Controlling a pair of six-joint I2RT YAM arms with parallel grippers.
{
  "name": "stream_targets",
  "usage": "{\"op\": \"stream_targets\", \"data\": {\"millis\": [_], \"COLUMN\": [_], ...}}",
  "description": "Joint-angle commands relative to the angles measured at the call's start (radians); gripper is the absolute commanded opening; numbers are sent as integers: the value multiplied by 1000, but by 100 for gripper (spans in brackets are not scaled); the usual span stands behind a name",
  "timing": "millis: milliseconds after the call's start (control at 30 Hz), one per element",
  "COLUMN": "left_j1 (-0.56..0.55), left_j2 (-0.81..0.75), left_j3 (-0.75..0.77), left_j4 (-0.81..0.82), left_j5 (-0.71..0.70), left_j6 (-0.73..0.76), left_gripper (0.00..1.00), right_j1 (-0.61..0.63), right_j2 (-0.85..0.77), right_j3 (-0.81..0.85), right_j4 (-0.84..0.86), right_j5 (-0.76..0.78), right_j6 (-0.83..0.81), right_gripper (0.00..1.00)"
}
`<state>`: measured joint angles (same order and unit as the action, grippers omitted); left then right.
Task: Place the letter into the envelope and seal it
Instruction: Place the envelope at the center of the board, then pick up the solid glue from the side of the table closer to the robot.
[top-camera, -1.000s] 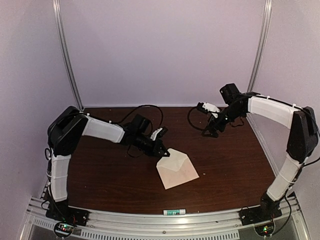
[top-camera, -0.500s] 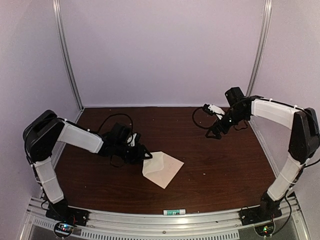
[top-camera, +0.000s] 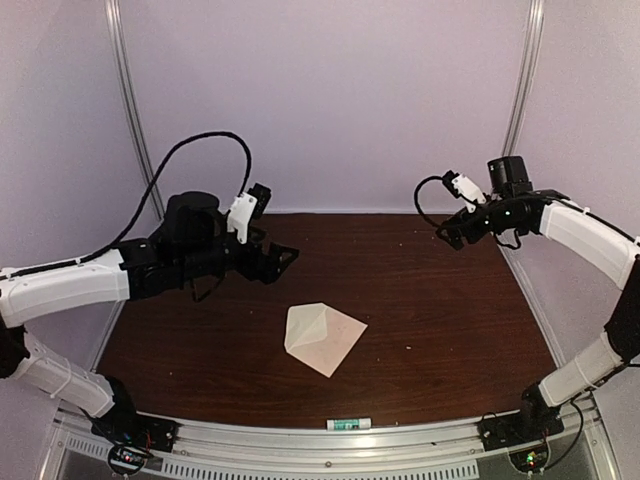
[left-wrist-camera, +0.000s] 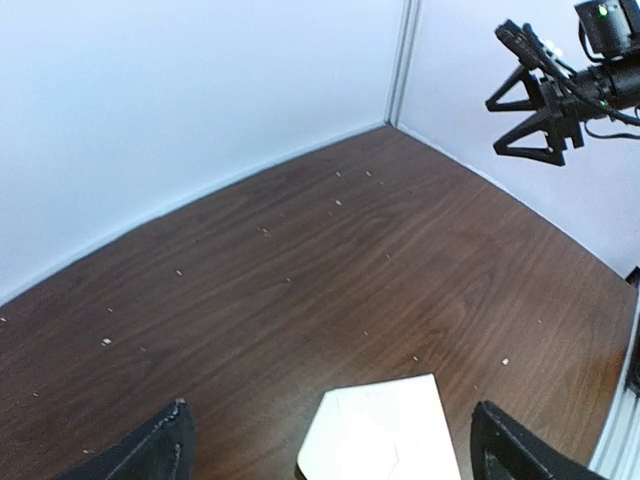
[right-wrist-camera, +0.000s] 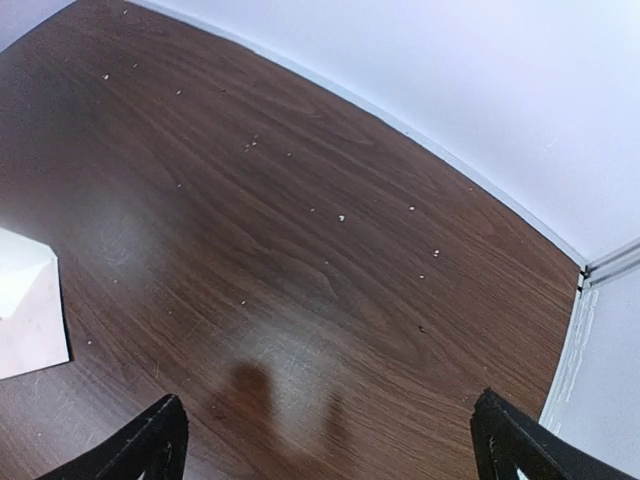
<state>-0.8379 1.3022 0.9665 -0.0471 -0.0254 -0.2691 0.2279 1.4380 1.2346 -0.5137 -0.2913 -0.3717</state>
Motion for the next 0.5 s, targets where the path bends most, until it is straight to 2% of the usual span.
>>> {"op": "stream_targets", "data": {"millis": [0,33,67,167,267,367,467], "left_j1": [15,14,8,-37,-125,-246,-330], "left_j2": [-25,-22,-8,111,212,255,315], "left_j3": [28,36,53,198,242,228,263], "left_j4": [113,134,134,-89,-237,-320,-447], "left_j5": [-101,17,125,324,396,409,358], "left_j6": [103,145,189,259,316,369,376], "left_gripper": [98,98,92,73,63,63,63], "right_j1": [-63,-73,-78,-79,-79,-79,-79], "right_j2": [-30,-28,-28,-41,-84,-98,-80], "right_j3": [-1,5,13,14,-38,-74,-90], "right_j4": [24,1,-22,-89,-79,-78,-103], "right_j5": [-1,-54,-91,-205,-234,-208,-227], "right_j6": [116,113,106,48,-4,-29,-53], "right_gripper": [100,100,100,100,91,85,78]}}
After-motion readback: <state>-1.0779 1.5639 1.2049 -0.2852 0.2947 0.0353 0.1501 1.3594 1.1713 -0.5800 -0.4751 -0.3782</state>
